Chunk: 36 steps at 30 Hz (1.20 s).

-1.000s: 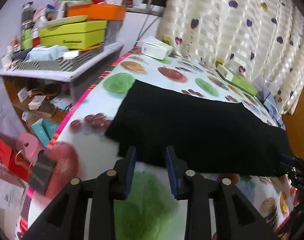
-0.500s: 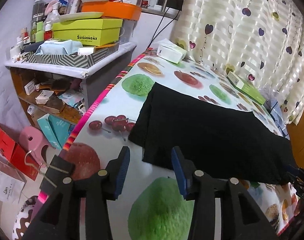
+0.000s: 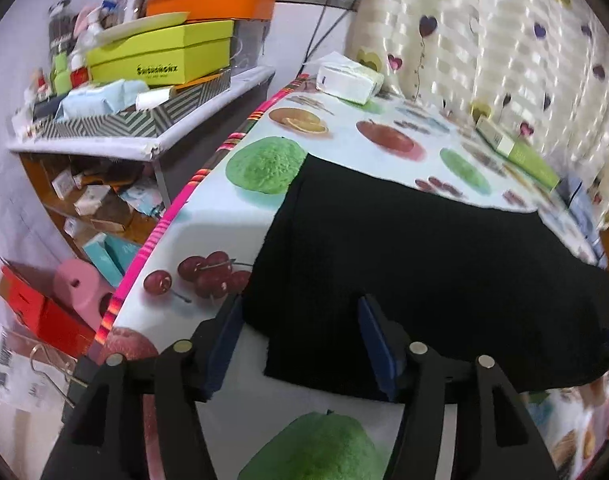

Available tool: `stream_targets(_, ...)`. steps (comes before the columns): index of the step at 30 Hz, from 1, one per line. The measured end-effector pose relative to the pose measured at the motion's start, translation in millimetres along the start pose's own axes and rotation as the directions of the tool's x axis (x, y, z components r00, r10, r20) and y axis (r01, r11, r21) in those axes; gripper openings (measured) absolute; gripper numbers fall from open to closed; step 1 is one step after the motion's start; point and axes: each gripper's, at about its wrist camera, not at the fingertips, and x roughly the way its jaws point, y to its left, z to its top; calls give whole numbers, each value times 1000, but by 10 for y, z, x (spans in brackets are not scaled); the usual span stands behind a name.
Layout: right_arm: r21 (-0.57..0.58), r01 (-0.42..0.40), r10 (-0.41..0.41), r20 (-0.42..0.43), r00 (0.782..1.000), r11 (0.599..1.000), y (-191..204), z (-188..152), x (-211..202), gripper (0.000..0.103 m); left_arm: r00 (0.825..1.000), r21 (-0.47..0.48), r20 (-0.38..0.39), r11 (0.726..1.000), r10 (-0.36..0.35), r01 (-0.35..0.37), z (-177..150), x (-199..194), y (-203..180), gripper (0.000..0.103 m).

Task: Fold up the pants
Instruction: 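Grasp the folded pants edge with the left gripper near the right gripper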

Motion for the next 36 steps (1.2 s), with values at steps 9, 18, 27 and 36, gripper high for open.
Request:
stream_targets(9,-9,-19,19,11,1000,1000,29,61,37,42,1000,77,-3,997,14,-14,20,6,-186,32)
stream_targets(18,1,-20,20,10,1000,1000,21,48,36,43,1000,89,3,996,-11,11,28,0,-275,11)
stream_targets(27,43,-22,22,6,1000,999,-85,23,63,43,993,57,52,993,-102,99,61,-159,-264,10)
stream_targets(36,74,-27,27,2,1000,997,-160,-6,68,43,932,40,132,941,-339,336,210,-396,-416,9)
